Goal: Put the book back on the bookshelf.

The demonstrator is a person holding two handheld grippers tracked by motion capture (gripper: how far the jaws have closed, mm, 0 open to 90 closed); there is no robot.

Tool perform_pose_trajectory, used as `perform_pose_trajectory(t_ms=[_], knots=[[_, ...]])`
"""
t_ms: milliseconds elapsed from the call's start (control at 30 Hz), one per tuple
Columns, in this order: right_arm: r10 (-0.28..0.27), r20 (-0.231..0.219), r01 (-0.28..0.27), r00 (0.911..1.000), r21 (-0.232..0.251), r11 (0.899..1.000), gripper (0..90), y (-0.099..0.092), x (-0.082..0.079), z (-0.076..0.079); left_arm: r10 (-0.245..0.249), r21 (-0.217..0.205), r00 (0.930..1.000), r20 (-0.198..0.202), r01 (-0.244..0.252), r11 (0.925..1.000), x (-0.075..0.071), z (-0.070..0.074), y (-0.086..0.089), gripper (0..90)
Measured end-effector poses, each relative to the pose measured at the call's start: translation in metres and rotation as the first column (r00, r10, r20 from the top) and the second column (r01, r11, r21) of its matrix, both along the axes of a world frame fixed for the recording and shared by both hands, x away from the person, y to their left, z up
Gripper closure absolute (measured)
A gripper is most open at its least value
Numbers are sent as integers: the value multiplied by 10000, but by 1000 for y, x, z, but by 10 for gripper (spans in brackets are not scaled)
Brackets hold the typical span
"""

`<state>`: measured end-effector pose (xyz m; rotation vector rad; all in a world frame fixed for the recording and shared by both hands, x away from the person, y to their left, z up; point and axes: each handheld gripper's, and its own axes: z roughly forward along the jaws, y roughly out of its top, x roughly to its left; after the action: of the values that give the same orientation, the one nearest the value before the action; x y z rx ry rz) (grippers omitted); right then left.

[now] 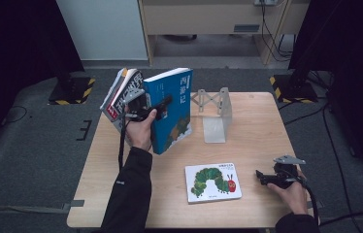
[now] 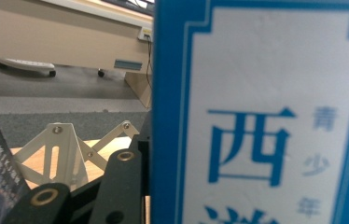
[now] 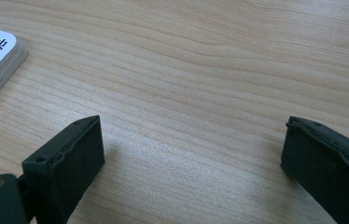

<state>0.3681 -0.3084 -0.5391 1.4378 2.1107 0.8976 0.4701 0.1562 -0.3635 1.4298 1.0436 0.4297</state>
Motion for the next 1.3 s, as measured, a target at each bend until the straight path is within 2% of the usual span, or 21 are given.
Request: perform_pose_trajectory(t_ms=[133,267,500,800,900,1033,1300], knots=[[-3,-3,3,10000,0,10000,62,0,0,0,163,-130,9998,-93,-164,9998,10,-7,-6,600],[0,-17,0,10000,13,10000,62,0,0,0,299,-151,9996,13,-298,9994,15,-13,-9,600],[9,-9,-9,10000,8,10000,62,0,0,0,395,349,9992,12,-395,9986,25,-27,-25,599],[6,-6,-6,10000,0,10000,62,0,0,0,445,496,9988,-183,-435,9978,31,-45,-36,599],[7,-8,-7,10000,1,10000,62,0,0,0,490,663,9988,-10,-488,9966,30,-48,-37,597],[-1,-8,1,10000,0,10000,61,0,0,0,423,626,9990,107,-428,9971,28,-50,-34,597],[1,-23,-1,10000,15,10000,60,0,0,0,393,999,9984,408,-433,9941,9,-59,-29,591]])
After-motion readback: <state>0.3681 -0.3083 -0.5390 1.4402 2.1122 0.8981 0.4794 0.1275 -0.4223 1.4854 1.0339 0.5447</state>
